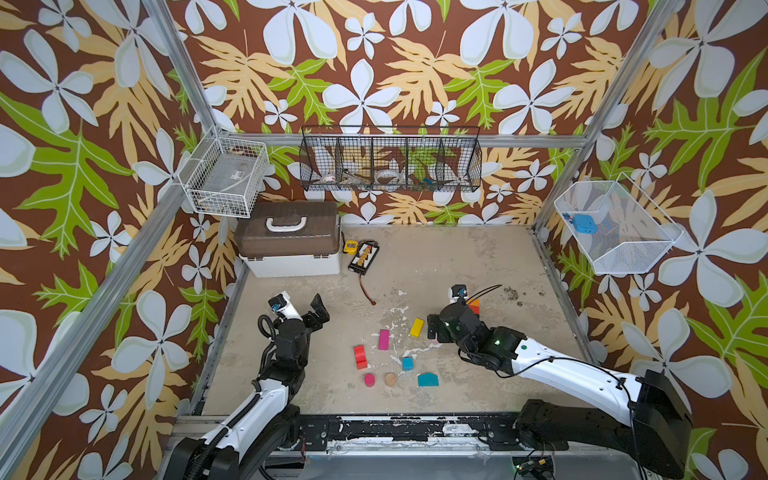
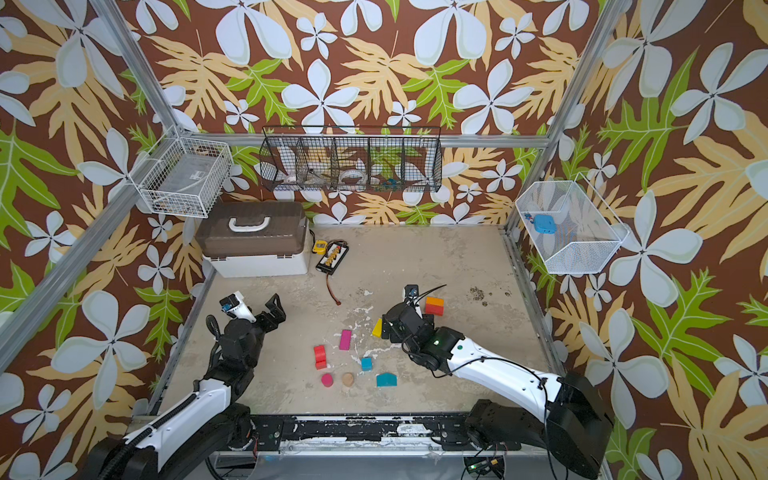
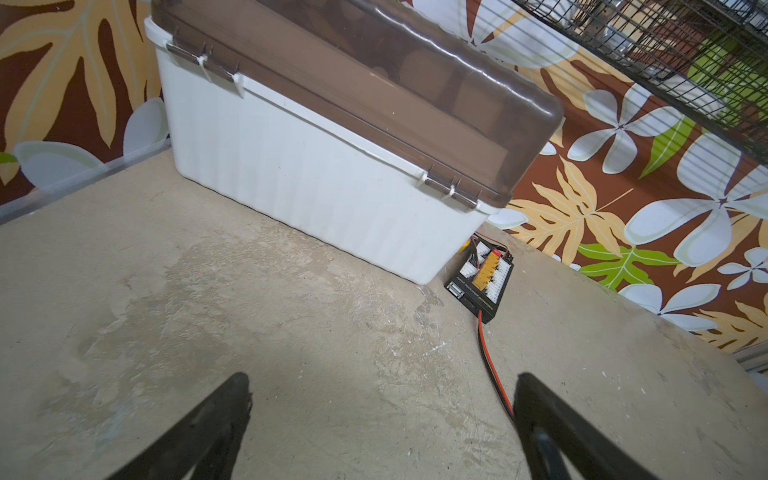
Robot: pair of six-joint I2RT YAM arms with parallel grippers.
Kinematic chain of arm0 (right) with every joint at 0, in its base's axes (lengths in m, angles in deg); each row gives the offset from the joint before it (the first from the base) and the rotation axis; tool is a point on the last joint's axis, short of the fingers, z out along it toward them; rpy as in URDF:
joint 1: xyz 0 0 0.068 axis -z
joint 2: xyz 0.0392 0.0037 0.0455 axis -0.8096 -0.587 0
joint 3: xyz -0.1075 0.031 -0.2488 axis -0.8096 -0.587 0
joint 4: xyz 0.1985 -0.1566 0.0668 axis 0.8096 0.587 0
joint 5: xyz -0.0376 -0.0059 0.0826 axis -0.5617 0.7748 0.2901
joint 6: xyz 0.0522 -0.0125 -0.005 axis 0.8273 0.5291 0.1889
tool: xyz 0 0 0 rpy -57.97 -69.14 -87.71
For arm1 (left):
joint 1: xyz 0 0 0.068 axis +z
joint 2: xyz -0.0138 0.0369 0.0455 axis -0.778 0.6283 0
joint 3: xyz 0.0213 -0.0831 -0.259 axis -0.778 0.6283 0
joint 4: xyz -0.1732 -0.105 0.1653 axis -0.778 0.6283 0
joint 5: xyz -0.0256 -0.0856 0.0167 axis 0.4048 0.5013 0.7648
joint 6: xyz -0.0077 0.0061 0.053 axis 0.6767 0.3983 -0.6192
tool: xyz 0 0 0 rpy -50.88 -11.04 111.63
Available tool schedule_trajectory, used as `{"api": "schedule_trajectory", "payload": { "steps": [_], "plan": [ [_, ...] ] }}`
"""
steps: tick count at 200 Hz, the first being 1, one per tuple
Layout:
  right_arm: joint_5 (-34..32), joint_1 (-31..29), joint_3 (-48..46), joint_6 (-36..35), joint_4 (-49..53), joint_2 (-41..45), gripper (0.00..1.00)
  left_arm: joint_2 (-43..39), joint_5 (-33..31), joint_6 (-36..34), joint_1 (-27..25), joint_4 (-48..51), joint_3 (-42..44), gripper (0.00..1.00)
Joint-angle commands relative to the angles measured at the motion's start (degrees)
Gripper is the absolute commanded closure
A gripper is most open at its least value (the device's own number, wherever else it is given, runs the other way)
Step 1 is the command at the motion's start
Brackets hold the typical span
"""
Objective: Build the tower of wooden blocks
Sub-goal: 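Raise the right gripper and move it toward the pink block, then lower the right gripper and grasp the pink block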
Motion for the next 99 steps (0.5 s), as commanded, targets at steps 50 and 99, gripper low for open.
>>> {"api": "schedule_trajectory", "payload": {
  "steps": [50,99],
  "plan": [
    [9.5,2.4,10.8,-9.1,-5.2,-17.4,0.29,3.2,-1.2,0.0,0.1,-0.9,-1.8,0.0],
    [11.0,3.5,10.7,-10.9,-6.7,-21.9,0.3,6.2,-2.1,0.1,0.0,-1.4,-3.3,0.0]
  ]
}}
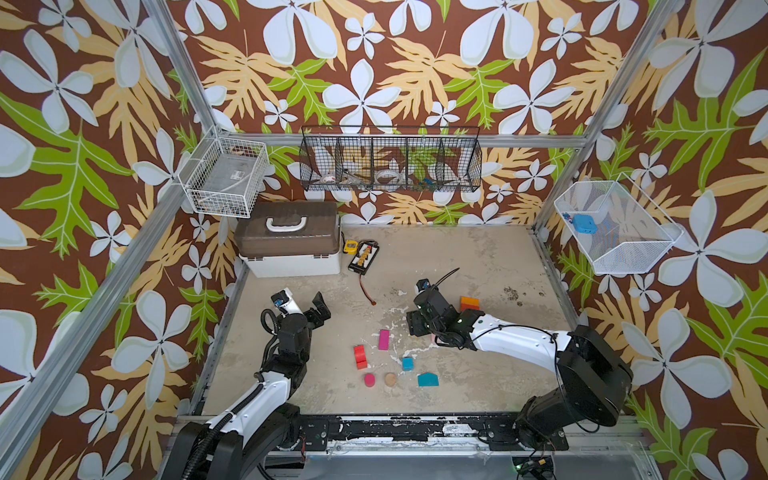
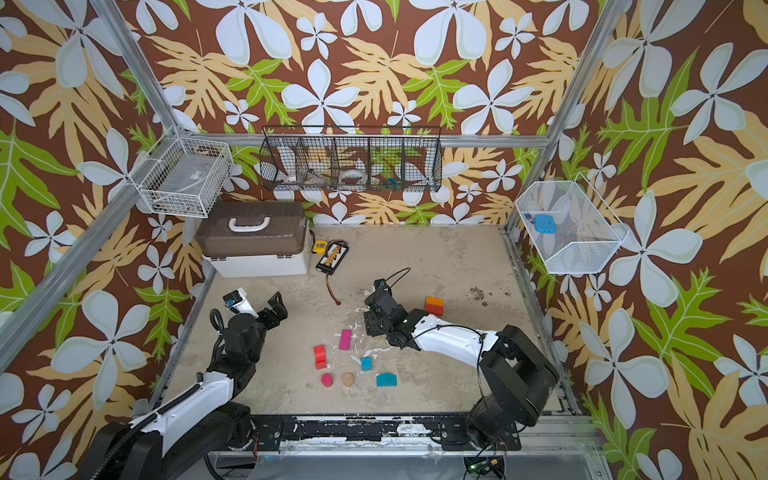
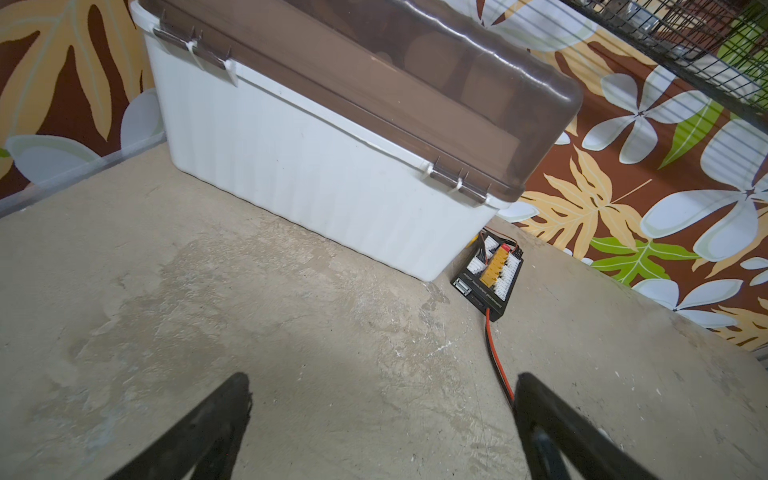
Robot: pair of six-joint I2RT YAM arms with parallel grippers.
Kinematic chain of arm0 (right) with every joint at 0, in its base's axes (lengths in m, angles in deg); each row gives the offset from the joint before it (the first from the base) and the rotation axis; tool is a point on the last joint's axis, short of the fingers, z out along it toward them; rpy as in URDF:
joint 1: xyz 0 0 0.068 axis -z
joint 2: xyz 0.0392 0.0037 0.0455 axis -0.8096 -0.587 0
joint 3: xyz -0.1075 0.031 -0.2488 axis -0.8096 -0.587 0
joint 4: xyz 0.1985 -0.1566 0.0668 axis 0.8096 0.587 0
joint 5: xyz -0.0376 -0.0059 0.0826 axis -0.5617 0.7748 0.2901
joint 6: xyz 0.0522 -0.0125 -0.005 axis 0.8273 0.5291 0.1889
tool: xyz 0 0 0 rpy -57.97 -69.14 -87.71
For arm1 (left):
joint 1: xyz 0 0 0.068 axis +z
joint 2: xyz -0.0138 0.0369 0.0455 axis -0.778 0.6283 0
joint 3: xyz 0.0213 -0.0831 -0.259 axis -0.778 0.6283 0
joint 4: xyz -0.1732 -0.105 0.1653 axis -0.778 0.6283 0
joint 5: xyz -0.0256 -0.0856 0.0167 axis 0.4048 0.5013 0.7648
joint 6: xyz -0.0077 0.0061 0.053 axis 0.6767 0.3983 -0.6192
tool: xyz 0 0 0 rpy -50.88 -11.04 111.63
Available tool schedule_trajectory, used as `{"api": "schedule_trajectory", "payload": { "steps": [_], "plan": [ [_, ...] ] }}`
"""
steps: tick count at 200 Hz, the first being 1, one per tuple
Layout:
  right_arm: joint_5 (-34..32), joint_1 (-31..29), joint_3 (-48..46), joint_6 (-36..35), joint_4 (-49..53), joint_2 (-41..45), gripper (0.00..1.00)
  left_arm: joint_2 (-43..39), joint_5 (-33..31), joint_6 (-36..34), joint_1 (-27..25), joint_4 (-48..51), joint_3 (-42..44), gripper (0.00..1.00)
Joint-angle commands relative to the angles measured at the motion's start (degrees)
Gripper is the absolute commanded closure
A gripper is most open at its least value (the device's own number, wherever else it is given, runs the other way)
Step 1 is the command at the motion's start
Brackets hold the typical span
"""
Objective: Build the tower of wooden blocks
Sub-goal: 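Lower the right gripper and grasp the pink block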
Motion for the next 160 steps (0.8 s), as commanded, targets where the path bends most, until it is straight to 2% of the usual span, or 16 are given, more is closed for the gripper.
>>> {"api": "schedule_trajectory", "payload": {
  "steps": [1,34,53,91,160],
  "plan": [
    [-0.4,0.9,-0.2,-0.9,-0.1,-0.7,0.3,0.8,-1.3,0.1,0.0,-1.0,-0.8,0.0],
    [-4.5,3.0,-6.4,2.5,1.7,4.9,0.27,0.2,-0.1,-0.2,0.0,-1.2,-0.4,0.0],
    [-6.7,2.9,-9.5,4.6,4.3,7.6,0.31,-0.8,0.0,-0.1,0.0,-1.3,0.2,0.0],
    [-1.8,2.9,-16.3,6.8,-0.1,12.2,0.32,-1.7,0.9,-0.2,0.0,-1.6,0.8,0.0],
    [0.7,2.3,-16.4,9.6,-3.2,9.7,0.33,-4.3,3.9,-1.5,-0.9,-4.5,3.1,0.0]
  ]
}}
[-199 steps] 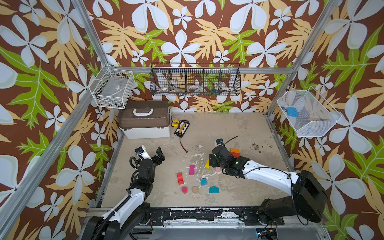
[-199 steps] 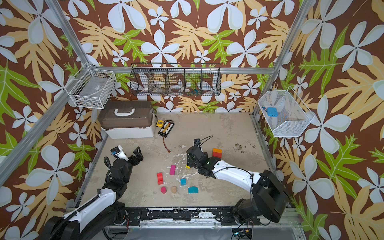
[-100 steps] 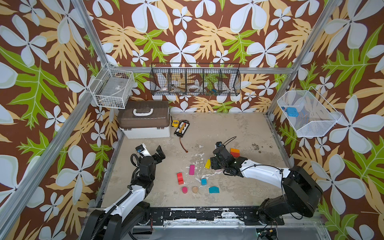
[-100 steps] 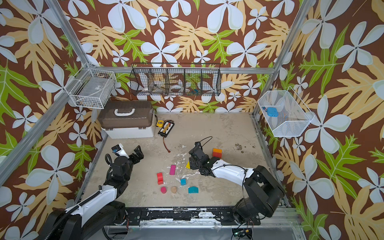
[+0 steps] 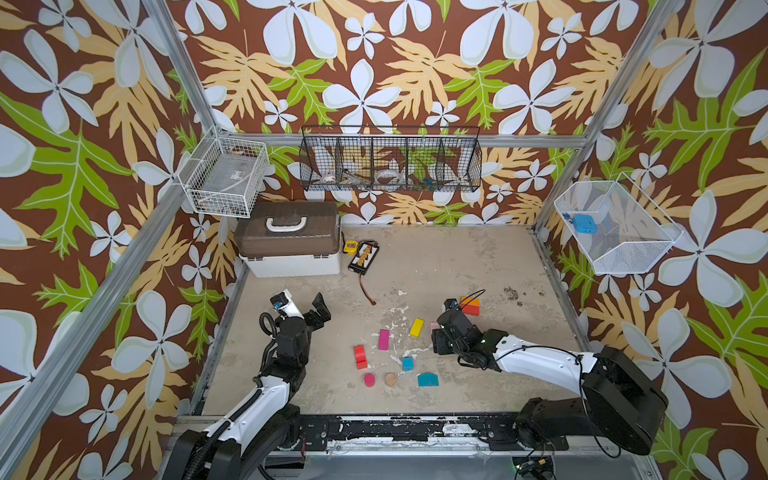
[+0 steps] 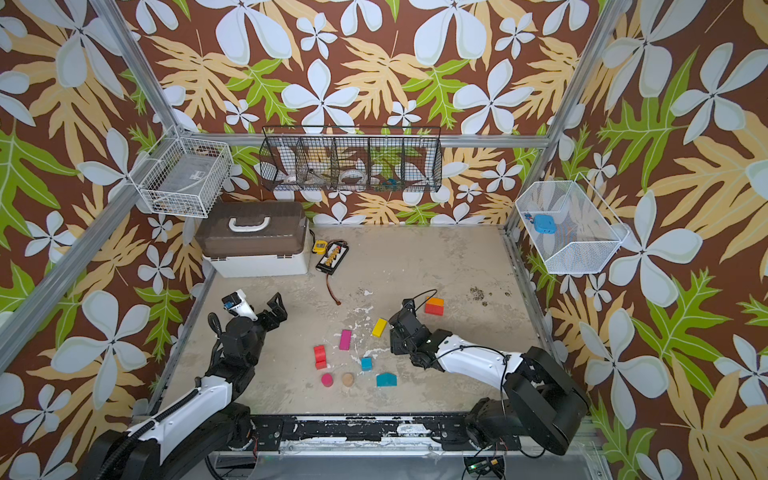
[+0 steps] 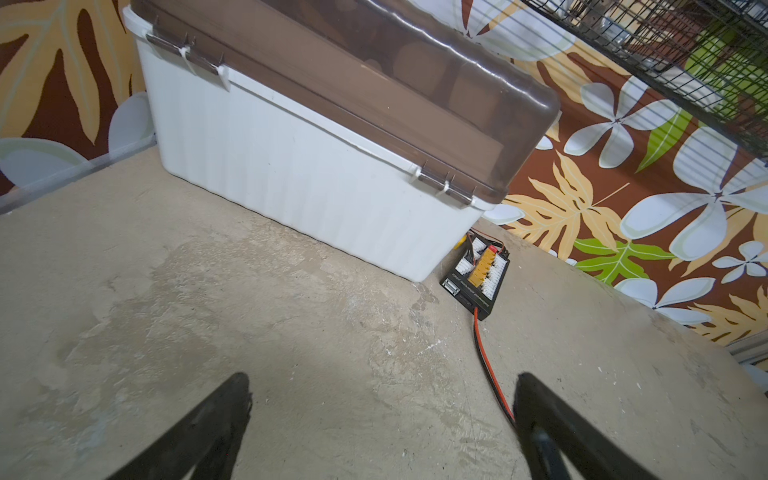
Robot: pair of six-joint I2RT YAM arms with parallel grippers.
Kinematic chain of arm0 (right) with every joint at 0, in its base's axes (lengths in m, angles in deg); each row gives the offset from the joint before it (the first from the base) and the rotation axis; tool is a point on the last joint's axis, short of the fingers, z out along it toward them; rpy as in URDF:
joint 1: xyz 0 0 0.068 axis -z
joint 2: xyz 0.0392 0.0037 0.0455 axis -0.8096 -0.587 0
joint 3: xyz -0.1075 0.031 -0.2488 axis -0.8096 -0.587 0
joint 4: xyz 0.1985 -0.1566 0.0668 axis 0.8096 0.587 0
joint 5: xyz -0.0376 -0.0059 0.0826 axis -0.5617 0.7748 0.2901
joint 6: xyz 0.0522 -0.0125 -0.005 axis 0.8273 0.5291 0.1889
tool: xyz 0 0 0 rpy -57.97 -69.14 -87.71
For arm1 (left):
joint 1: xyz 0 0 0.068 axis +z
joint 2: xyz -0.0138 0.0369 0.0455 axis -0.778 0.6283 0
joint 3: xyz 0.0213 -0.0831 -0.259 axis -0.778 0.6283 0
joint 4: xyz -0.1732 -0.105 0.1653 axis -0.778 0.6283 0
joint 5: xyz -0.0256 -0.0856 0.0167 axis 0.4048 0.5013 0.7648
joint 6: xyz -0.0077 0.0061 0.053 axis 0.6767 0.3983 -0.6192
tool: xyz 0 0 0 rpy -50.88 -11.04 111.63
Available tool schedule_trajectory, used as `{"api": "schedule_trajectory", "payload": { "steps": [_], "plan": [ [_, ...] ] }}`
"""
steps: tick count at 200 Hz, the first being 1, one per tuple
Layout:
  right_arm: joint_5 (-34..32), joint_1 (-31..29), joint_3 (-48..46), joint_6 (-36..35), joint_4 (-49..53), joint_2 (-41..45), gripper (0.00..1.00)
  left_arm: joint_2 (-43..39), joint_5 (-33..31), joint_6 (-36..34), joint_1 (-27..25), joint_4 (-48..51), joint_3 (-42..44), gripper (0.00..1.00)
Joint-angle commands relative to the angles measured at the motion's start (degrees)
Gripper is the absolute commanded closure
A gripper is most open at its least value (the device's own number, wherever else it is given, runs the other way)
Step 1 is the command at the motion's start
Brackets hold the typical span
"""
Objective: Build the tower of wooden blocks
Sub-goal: 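Lower the right gripper and grasp the pink block, then carry the pink block with the right gripper to the orange-red pair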
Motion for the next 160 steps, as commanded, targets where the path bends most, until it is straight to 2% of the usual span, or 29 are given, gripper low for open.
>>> {"api": "schedule_trajectory", "payload": {
  "steps": [1,42,118,160],
  "plan": [
    [1.1,-0.3,1.0,2.1,-2.6,-2.1,0.33,-0.7,1.6,-1.2,-0.6,-3.6,0.8,0.0],
    [-2.0,-0.3,5.1,3.1,-1.1,-7.9,0.43,-0.3,5.0,-3.7,-2.1,-6.6,1.5,0.0],
    [-3.6,-0.3,2.6,4.2,-4.1,-8.8,0.51,-0.4,7.1,-4.4,-2.1,-8.4,2.1,0.0],
    [-5.6,-0.4,3.4,3.3,-3.5,-10.5,0.59,0.6,7.8,-4.6,-2.0,-8.3,1.7,0.0]
  ]
}}
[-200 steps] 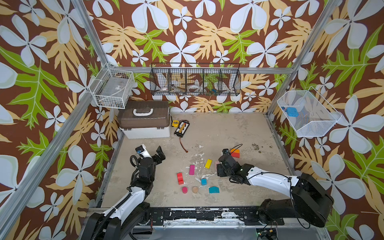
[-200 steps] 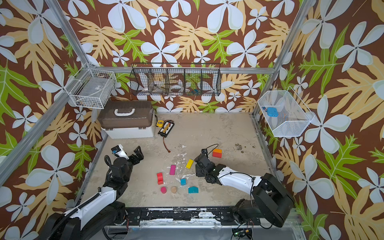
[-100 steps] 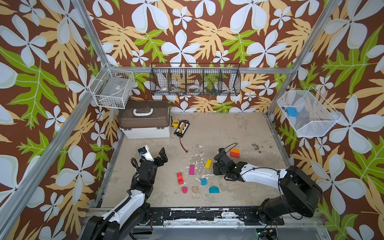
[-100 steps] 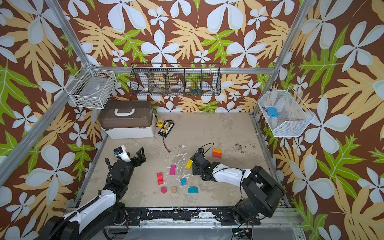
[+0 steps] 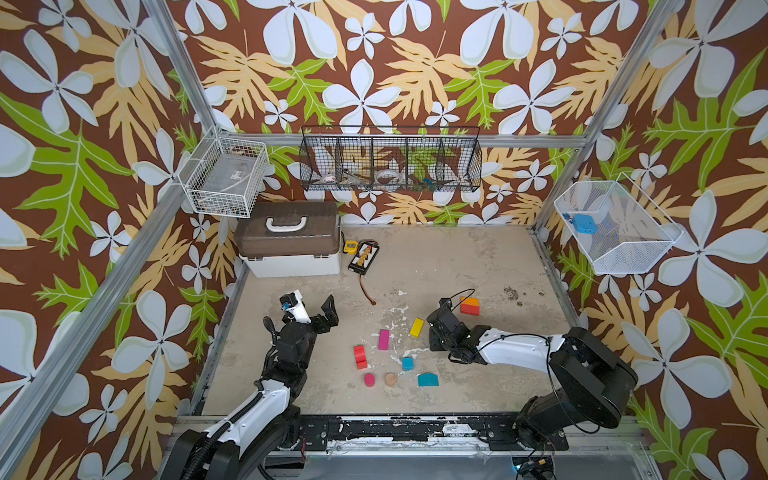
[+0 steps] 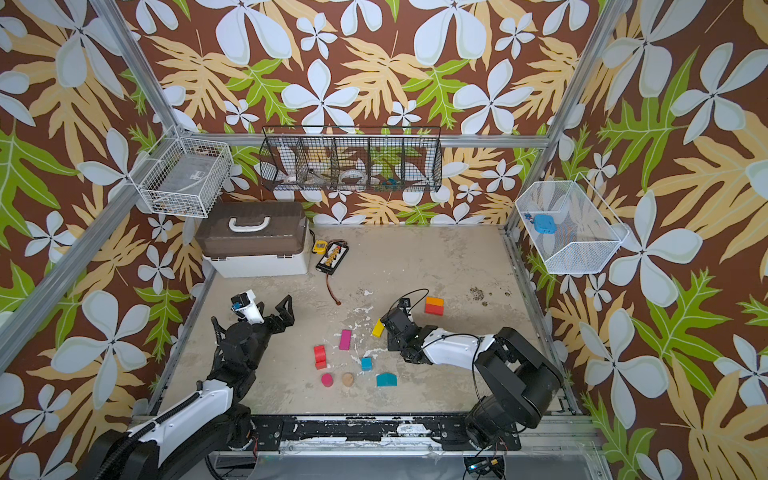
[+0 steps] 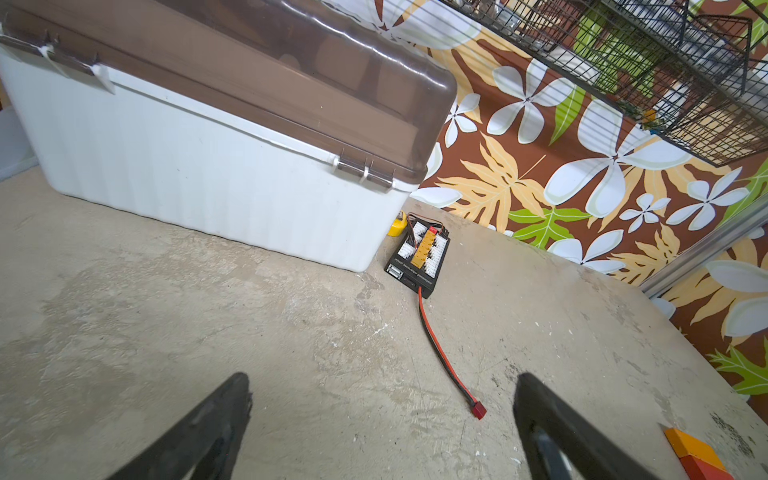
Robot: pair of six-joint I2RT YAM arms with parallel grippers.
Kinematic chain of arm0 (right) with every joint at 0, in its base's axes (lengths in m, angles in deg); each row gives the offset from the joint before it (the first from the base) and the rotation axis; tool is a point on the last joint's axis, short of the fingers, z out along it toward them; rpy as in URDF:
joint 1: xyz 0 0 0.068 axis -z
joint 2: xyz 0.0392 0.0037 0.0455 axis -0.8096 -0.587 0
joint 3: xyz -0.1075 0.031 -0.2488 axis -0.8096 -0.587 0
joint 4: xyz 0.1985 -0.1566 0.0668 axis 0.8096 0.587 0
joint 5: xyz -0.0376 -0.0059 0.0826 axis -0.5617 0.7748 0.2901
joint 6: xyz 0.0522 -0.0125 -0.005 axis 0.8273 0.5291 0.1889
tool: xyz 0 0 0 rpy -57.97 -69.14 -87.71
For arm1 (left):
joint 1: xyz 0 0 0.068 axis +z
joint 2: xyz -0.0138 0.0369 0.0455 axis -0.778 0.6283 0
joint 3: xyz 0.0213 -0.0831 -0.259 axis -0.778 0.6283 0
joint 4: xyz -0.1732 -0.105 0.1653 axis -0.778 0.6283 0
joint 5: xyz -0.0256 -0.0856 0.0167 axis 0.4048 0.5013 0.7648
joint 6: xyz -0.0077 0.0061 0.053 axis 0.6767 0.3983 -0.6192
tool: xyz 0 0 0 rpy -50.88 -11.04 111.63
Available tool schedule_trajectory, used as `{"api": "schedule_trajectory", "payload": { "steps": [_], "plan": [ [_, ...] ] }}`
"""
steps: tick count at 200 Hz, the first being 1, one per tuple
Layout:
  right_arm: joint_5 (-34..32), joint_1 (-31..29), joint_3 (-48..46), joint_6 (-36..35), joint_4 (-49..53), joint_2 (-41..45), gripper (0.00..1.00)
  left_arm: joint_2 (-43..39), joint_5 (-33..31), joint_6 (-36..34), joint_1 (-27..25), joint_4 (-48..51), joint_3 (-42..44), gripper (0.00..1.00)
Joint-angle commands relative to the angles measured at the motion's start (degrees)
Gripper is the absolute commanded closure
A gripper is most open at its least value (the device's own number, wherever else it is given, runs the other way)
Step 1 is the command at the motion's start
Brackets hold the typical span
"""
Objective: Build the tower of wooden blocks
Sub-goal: 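Carry the pink block with the right gripper to the orange-red pair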
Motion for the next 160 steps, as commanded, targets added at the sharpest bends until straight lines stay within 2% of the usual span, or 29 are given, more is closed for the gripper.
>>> {"api": "schedule_trajectory", "payload": {
  "steps": [1,57,99,128,160],
  "plan": [
    [-1.7,-0.2,0.4,-0.5,0.3,-0.6,0.6,0.6,1.2,-0.7,0.0,-2.0,-0.4,0.0],
    [-3.1,-0.2,1.6,-2.8,3.1,1.3,0.72,1.2,1.5,-0.9,0.0,-1.8,-0.7,0.0],
    [-10.0,0.5,1.7,-3.2,7.6,11.2,0.74,1.9,1.7,-0.9,0.0,-1.8,-1.1,0.0],
    [-9.7,5.9,3.1,-5.8,9.3,16.0,0.77,2.1,1.8,-0.9,-0.1,-1.9,-1.1,0.0],
    [-8.5,13.3,2.8,-8.3,8.7,17.2,0.8,2.0,3.1,-1.4,-0.7,-2.2,-1.1,0.0]
  ]
}}
